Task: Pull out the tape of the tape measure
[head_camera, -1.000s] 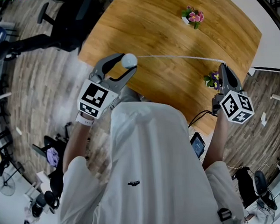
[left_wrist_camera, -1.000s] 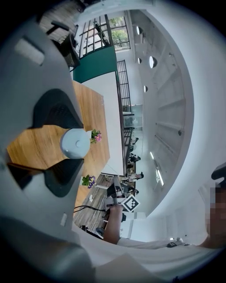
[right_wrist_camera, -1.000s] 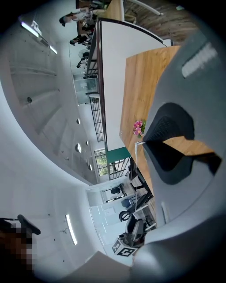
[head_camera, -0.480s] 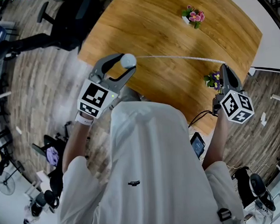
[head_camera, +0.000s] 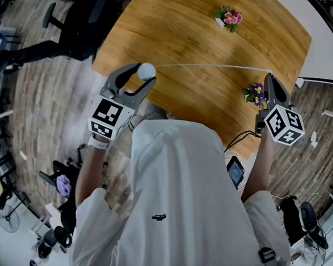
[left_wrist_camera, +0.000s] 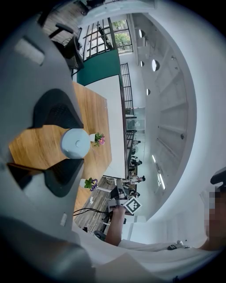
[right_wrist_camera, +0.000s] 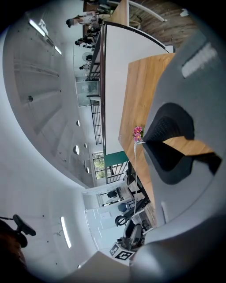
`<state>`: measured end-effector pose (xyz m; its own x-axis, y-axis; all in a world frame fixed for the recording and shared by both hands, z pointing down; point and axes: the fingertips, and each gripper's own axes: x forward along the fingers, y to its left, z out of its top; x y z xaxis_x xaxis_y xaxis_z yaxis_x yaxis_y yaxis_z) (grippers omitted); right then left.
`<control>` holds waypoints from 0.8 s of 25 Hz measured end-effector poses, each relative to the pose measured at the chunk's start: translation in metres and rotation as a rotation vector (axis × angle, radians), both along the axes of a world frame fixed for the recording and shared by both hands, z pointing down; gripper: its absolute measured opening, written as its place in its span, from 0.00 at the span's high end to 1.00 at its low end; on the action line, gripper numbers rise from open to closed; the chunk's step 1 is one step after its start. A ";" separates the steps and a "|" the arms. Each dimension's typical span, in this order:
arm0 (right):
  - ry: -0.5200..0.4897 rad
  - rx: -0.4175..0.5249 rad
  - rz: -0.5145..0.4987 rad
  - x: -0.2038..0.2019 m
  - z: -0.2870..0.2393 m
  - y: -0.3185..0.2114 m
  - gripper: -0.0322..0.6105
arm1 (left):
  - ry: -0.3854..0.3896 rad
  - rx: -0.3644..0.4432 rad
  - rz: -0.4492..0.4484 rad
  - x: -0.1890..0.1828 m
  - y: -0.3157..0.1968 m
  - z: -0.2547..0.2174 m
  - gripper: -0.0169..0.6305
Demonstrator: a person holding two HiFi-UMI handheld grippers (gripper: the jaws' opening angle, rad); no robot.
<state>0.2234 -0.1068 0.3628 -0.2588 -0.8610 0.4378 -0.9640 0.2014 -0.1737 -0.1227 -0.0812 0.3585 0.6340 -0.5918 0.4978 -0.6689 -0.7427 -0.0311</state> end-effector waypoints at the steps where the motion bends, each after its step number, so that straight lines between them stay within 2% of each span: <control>1: -0.001 -0.001 -0.009 -0.003 0.001 0.000 0.95 | 0.002 -0.003 0.002 0.002 0.000 0.001 0.61; 12: -0.034 -0.011 -0.039 -0.019 0.008 0.004 0.95 | -0.011 0.006 0.018 0.012 -0.002 0.008 0.61; 20: -0.095 0.003 -0.047 -0.033 0.011 0.009 0.94 | 0.047 -0.018 -0.031 0.020 -0.011 0.013 0.61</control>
